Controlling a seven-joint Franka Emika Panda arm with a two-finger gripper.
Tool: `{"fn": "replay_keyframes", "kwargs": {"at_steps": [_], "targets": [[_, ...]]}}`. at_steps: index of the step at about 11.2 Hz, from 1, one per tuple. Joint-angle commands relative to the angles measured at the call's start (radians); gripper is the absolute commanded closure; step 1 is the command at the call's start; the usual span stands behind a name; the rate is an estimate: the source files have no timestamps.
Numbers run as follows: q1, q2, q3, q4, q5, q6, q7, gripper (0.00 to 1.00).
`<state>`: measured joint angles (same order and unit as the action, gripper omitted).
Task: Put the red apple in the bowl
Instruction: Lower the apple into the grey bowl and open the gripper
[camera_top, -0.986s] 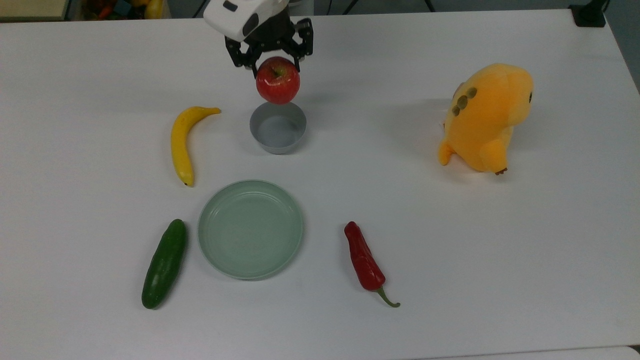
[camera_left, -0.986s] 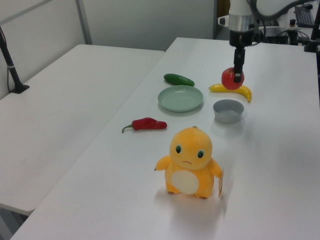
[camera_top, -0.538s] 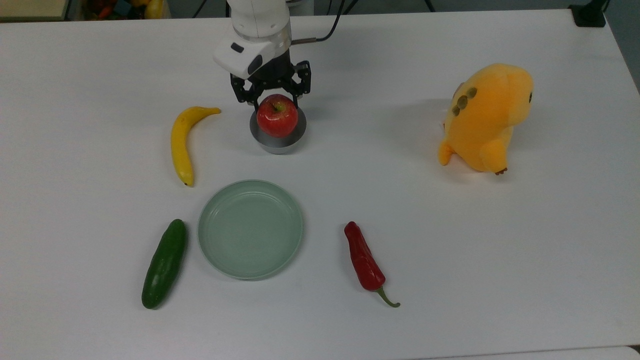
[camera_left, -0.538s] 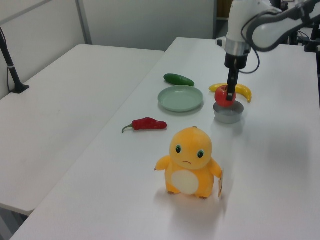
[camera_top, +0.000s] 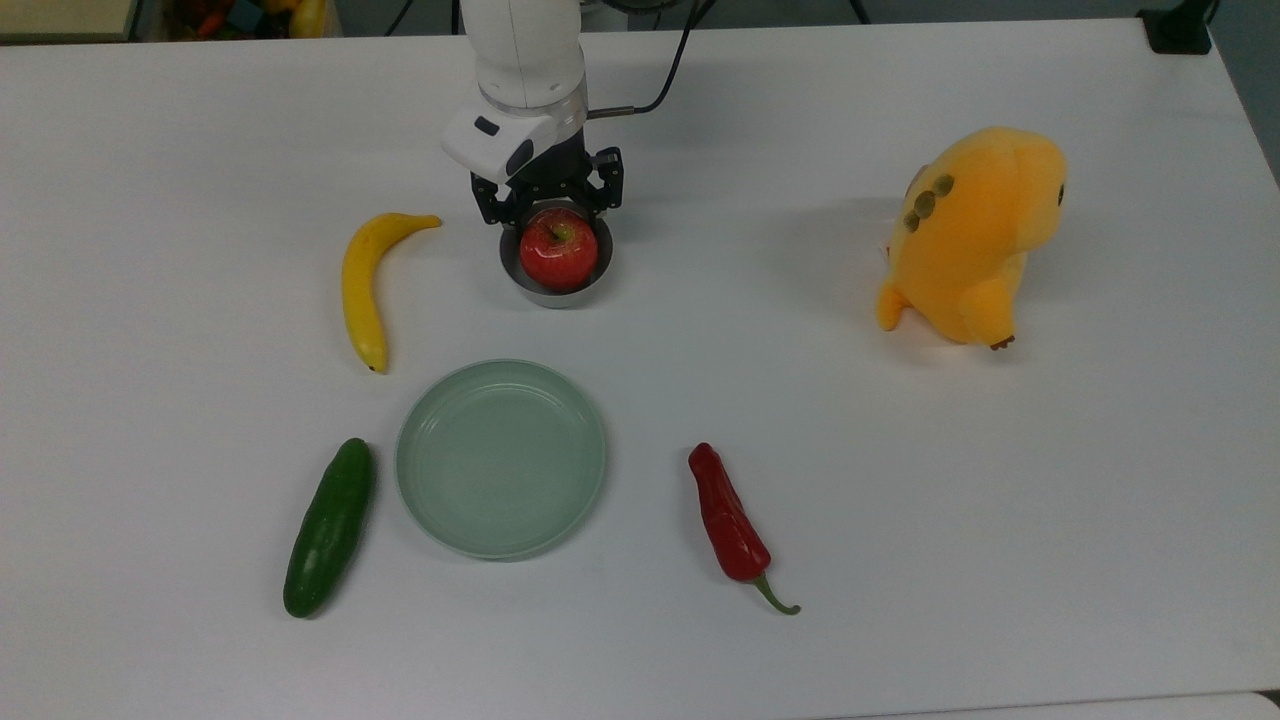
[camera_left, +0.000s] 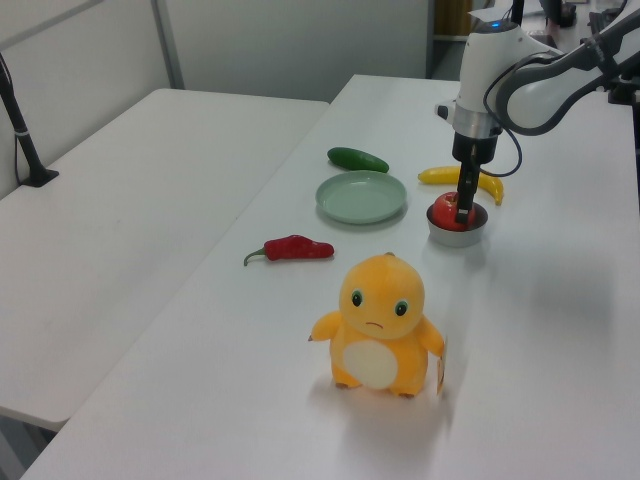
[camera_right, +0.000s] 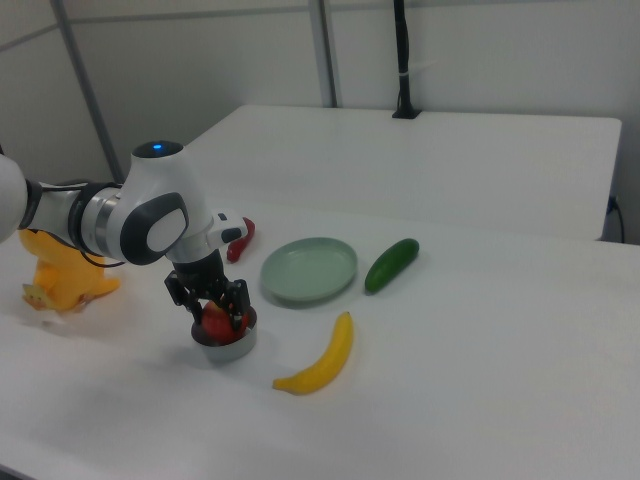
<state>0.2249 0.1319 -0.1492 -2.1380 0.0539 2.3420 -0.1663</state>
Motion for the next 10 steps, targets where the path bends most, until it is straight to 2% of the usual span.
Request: {"fn": "replay_keyframes", "kwargs": {"at_steps": [1,3,6,10], "targets": [[0.001,-0.012,-0.006,-0.01,-0.011,0.016,0.083,0.0],[0.002,-0.015,-0.006,0.003,-0.011,-0.006,0.174,0.0],[-0.001,-0.038,-0.006,0.099,-0.011,-0.165,0.177,0.0],[-0.027,-0.078,-0.006,0.398,-0.009,-0.523,0.186,0.0]]}}
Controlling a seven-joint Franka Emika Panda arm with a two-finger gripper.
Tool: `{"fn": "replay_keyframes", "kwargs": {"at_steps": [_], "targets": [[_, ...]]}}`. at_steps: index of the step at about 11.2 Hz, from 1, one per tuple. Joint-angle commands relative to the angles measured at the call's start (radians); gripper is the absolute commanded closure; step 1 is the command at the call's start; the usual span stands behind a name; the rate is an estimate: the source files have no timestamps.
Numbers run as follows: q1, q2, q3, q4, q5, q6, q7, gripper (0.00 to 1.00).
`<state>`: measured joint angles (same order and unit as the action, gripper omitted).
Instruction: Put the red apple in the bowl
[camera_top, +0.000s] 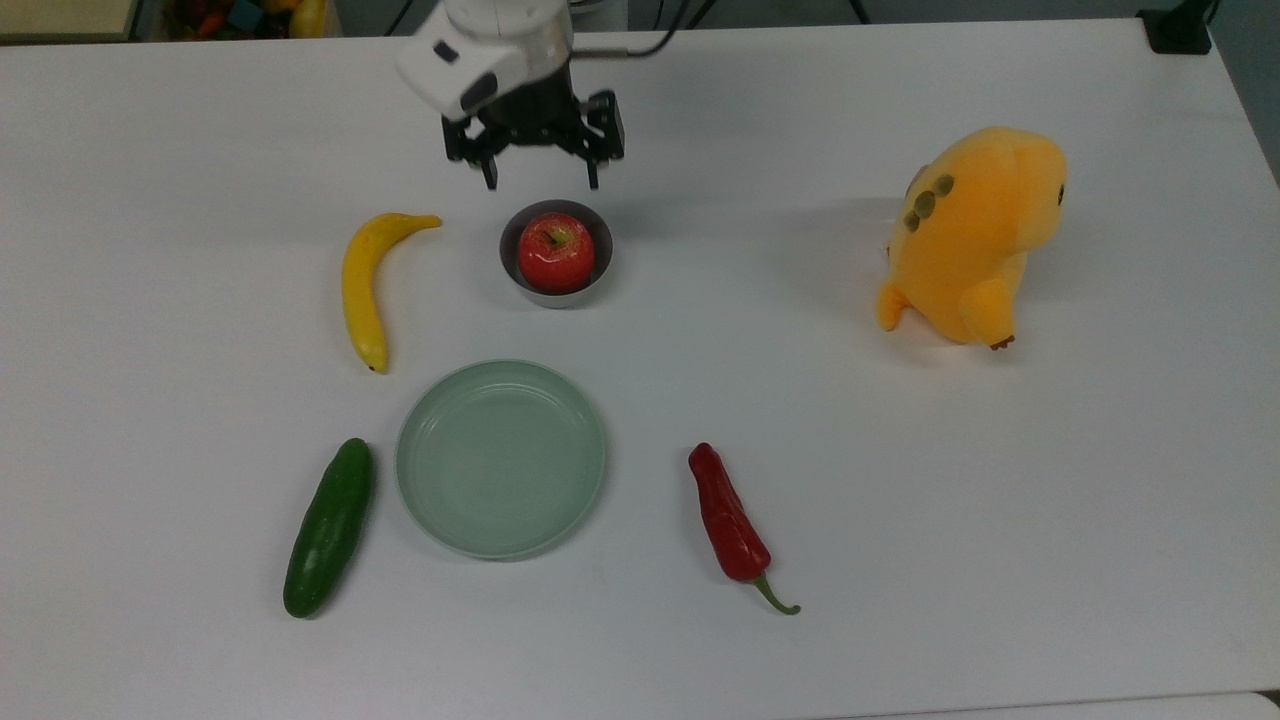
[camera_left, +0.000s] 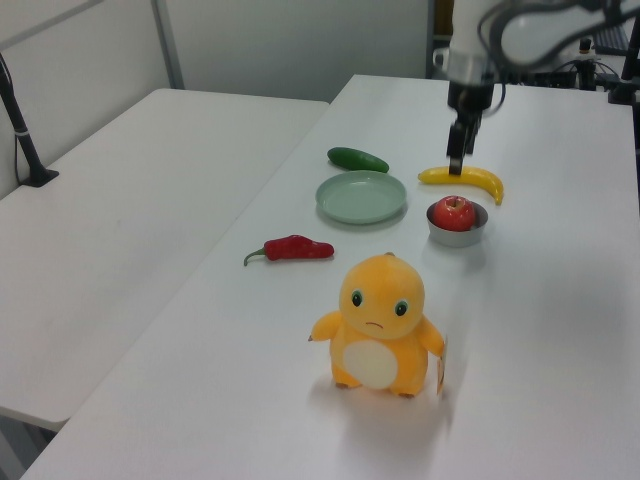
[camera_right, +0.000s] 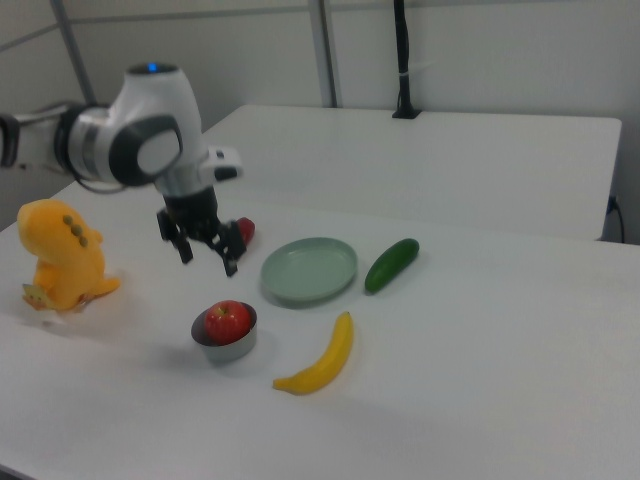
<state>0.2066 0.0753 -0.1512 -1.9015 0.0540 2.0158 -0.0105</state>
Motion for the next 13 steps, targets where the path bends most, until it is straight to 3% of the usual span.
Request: {"fn": "replay_keyframes", "kwargs": {"at_steps": [1,5,7,10,13], "targets": [[-0.019,-0.031,-0.004,0.233,-0.003,-0.277,0.043,0.0],[-0.042,-0.061,0.005,0.393,0.006,-0.449,0.041,0.0],[-0.046,-0.063,0.012,0.429,0.017,-0.518,0.044,0.0],[-0.07,-0.069,0.047,0.424,0.032,-0.517,0.078,0.0],[-0.07,-0.066,0.048,0.403,0.033,-0.455,0.073,0.0]]}}
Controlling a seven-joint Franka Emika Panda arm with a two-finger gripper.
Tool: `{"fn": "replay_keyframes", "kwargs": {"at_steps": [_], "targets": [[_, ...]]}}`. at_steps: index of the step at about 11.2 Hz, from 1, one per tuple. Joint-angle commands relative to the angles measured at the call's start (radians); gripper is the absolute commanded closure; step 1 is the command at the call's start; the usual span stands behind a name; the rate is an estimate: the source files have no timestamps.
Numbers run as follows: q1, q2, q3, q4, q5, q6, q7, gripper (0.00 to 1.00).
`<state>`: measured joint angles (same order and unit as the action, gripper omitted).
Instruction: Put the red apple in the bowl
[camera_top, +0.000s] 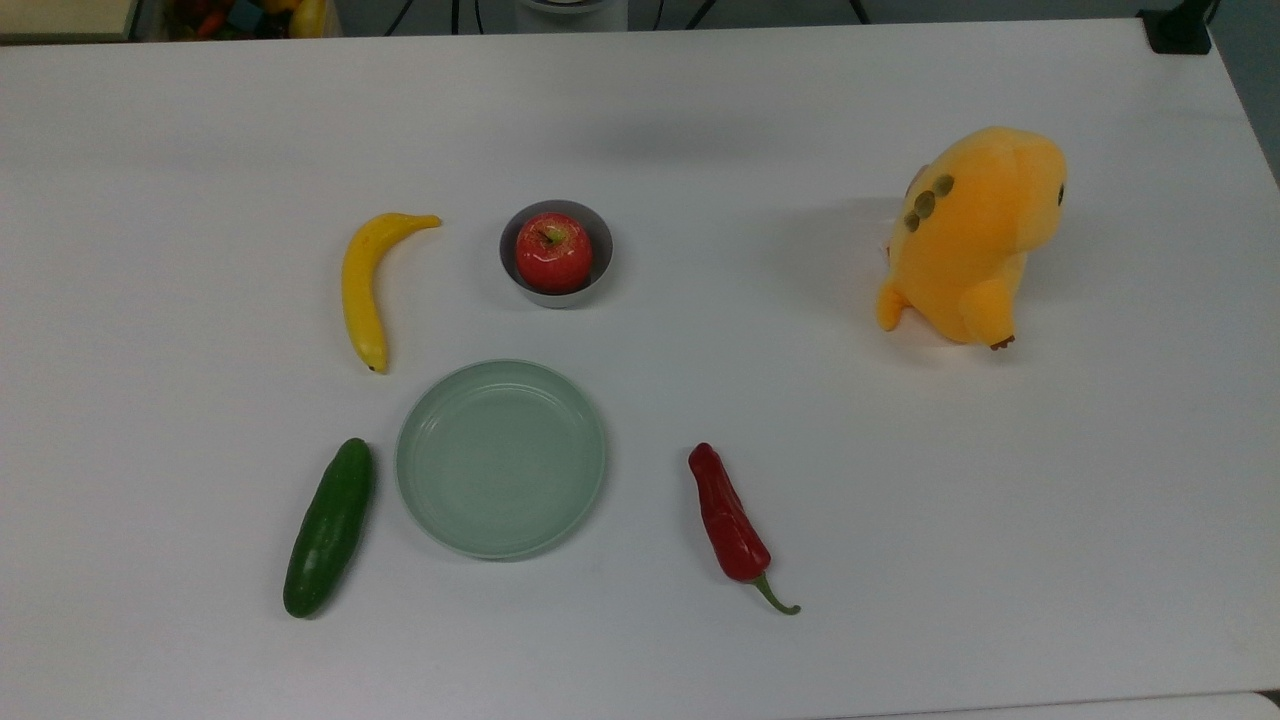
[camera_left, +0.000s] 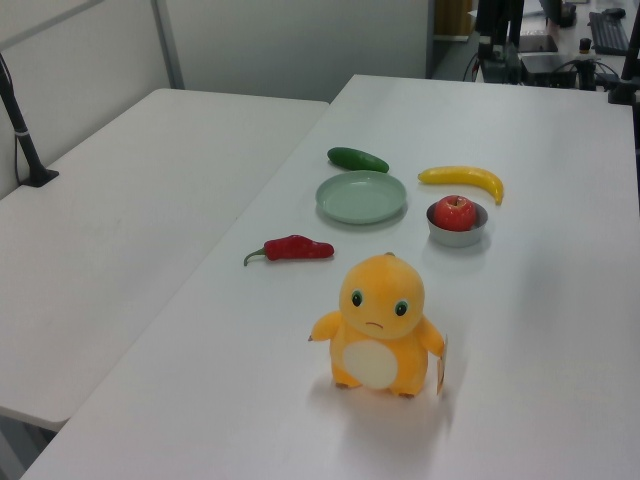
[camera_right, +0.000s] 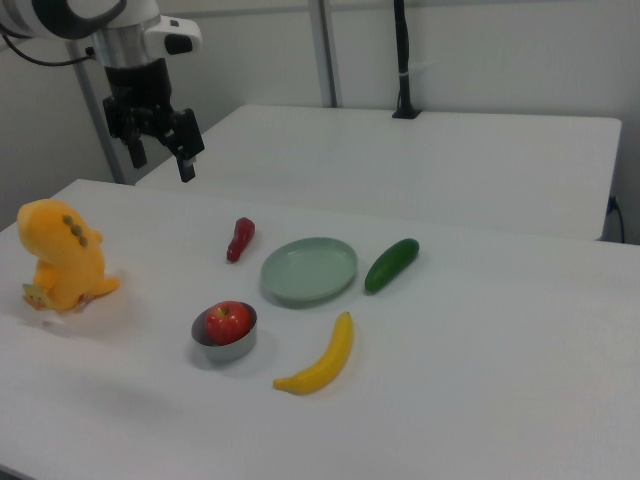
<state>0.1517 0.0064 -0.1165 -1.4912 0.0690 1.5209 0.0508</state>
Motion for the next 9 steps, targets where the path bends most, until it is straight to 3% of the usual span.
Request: {"fn": "replay_keyframes", "kwargs": {"at_steps": [1,3,5,9], "targets": [[-0.015,0.003,0.014,-0.023,0.018,0.082,0.005,0.0],[-0.021,0.01,0.014,-0.044,0.018,0.16,-0.023,0.0],[-0.029,0.009,0.012,-0.053,0.028,0.16,-0.101,0.0],[-0.034,0.01,0.012,-0.055,0.028,0.168,-0.107,0.0]]}}
